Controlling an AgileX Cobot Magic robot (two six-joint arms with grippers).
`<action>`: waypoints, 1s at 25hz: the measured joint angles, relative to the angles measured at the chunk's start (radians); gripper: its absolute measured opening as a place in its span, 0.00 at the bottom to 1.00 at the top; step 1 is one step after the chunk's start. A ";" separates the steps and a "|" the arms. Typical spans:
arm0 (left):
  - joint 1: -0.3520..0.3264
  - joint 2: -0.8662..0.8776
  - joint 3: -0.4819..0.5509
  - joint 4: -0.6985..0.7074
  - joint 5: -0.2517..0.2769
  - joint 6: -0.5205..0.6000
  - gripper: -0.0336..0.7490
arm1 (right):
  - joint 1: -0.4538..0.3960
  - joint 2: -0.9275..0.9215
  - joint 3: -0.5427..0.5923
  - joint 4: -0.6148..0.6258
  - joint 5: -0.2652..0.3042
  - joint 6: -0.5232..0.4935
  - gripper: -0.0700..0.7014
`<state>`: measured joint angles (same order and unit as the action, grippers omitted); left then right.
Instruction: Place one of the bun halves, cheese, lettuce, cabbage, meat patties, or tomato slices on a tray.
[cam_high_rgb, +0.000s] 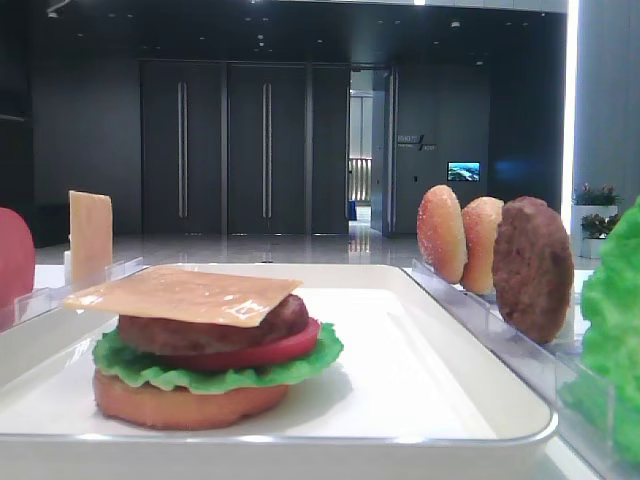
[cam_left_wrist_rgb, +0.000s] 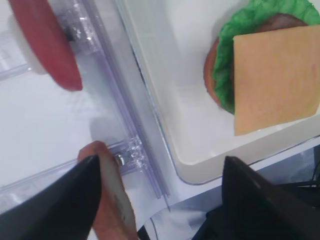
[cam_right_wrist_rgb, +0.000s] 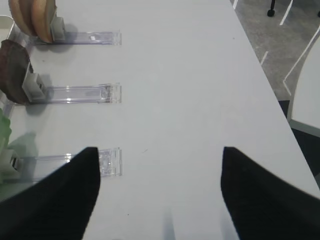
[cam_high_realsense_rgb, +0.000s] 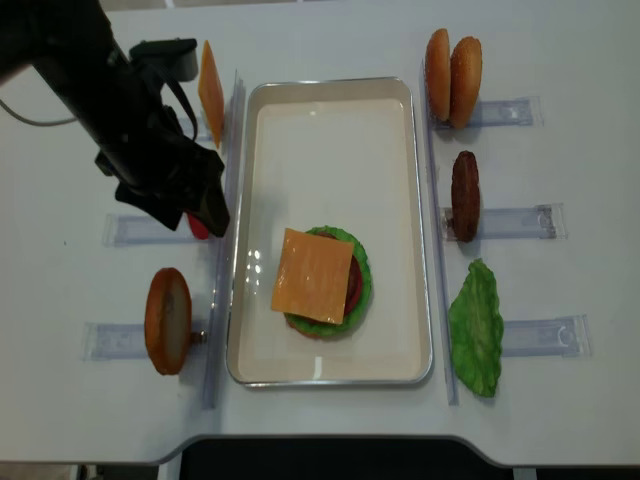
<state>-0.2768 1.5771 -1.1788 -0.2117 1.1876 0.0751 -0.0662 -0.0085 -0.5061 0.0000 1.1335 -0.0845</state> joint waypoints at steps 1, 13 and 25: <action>-0.001 -0.008 -0.009 0.026 0.011 -0.012 0.77 | 0.000 0.000 0.000 0.000 0.000 0.000 0.72; -0.020 -0.048 -0.021 0.232 0.027 -0.075 0.77 | 0.000 0.000 0.000 0.000 0.000 0.000 0.72; 0.324 -0.132 -0.027 0.266 0.030 -0.039 0.77 | 0.000 0.000 0.000 0.000 0.000 0.000 0.72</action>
<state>0.0468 1.4449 -1.2061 0.0541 1.2177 0.0360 -0.0662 -0.0085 -0.5061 0.0000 1.1335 -0.0845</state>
